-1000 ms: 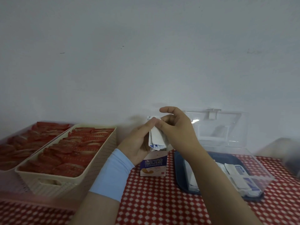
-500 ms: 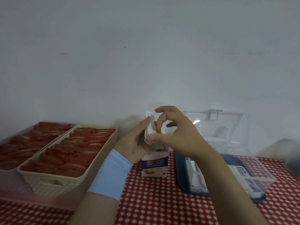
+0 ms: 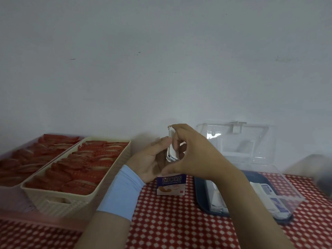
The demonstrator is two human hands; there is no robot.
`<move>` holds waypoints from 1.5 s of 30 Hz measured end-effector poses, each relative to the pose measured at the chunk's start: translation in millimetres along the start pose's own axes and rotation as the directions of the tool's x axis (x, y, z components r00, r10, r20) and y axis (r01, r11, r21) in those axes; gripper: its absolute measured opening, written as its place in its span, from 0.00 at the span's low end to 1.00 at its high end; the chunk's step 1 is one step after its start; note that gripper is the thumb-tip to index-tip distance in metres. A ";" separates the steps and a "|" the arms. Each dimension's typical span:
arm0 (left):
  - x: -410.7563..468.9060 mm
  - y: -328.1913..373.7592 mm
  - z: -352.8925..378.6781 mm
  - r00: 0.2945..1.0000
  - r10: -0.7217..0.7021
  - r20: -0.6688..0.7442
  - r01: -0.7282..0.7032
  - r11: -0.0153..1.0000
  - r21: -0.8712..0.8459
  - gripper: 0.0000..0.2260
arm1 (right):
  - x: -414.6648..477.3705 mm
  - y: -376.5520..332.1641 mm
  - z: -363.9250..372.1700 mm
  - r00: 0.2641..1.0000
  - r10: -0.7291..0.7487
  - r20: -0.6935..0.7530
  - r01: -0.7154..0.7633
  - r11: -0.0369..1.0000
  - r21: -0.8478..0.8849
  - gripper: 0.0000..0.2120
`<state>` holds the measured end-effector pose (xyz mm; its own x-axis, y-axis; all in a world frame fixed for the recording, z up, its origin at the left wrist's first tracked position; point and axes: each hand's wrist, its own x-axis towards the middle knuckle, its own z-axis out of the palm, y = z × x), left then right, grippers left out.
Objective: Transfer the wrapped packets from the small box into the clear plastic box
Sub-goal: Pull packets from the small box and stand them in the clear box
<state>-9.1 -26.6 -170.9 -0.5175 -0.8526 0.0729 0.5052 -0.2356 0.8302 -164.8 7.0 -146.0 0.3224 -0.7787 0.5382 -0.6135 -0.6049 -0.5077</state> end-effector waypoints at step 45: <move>3.4 -3.3 6.6 0.999 0.018 -0.032 -0.020 0.998 -0.057 0.14 | -0.9 4.7 1.5 0.987 -0.138 -0.084 0.135 0.990 -0.040 0.11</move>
<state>-17.0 -25.6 -169.8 -0.4863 -0.8710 0.0701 0.5537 -0.2451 0.7959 -166.8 4.6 -149.9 0.3420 -0.6712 0.6576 -0.5931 -0.6971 -0.4030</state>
